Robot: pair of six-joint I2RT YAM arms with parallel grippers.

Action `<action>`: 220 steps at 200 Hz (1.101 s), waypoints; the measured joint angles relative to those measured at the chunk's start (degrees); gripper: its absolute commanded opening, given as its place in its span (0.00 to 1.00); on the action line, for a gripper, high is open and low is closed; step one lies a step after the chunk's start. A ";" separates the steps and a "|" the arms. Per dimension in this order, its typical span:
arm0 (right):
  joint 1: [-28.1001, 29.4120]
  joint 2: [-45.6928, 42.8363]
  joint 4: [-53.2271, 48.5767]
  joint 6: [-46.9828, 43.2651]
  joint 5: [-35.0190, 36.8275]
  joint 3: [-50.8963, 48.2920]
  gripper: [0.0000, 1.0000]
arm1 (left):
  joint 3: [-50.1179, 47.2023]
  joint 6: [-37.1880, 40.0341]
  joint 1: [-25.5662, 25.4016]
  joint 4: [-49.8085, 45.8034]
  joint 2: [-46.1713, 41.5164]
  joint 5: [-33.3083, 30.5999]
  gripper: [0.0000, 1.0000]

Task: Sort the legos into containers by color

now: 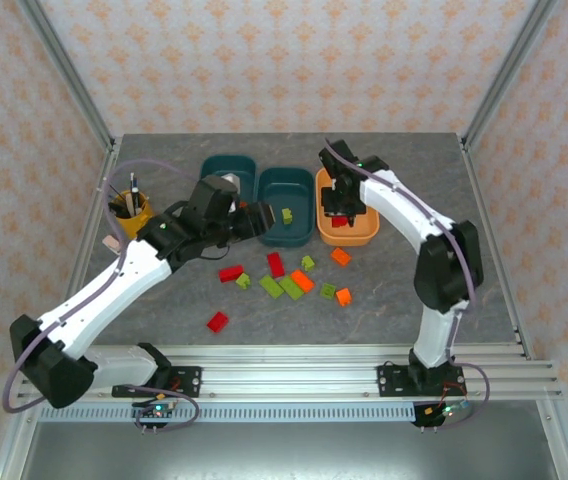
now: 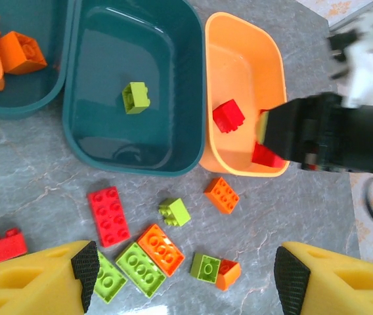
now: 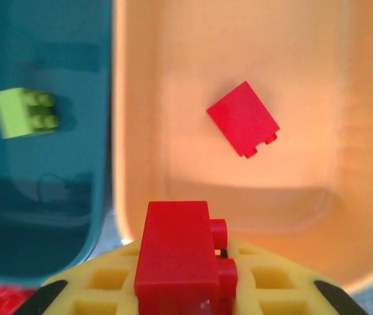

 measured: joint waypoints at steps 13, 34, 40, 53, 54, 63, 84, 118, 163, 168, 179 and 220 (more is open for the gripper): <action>-0.90 3.52 0.28 -0.72 -0.98 0.17 0.16 | 1.14 -0.02 0.00 0.66 1.81 0.26 0.74; -2.03 7.58 0.48 -1.36 -2.43 0.35 0.16 | 2.38 -0.02 0.00 1.53 3.65 0.48 0.74; -2.29 8.44 0.48 -1.51 -2.69 0.59 0.17 | 2.56 -0.02 0.00 1.77 3.93 0.50 0.74; -2.82 9.79 0.50 -1.84 -3.39 1.44 0.19 | 2.60 -0.02 0.00 2.08 4.22 0.52 0.74; -2.86 9.84 0.48 -1.88 -3.48 1.49 0.19 | 2.62 -0.02 0.00 2.10 4.22 0.52 0.74; -3.06 10.36 0.48 -2.12 -4.00 2.21 0.22 | 2.60 0.00 0.00 2.19 4.24 0.52 0.74; -3.37 11.19 0.63 -2.36 -5.05 3.93 0.34 | 2.60 -0.02 0.00 2.19 4.24 0.66 0.74; -3.37 11.65 0.85 -2.80 -5.46 4.15 0.44 | 2.60 -0.02 0.00 2.12 4.26 0.87 0.74; -3.37 10.84 0.81 -2.54 -5.42 4.15 0.46 | 1.95 -0.04 -0.11 2.12 4.26 3.21 0.74; -3.37 10.38 0.76 -2.45 -5.40 4.15 0.46 | 1.81 -0.04 -0.11 2.12 4.24 3.54 0.73; -3.37 8.55 0.68 -2.10 -5.20 4.07 0.46 | 1.73 -0.02 -0.48 1.88 4.37 4.02 0.73; -3.19 -8.50 2.58 1.49 -3.48 -4.57 0.46 | 2.69 1.11 -4.70 -0.24 10.03 5.20 0.69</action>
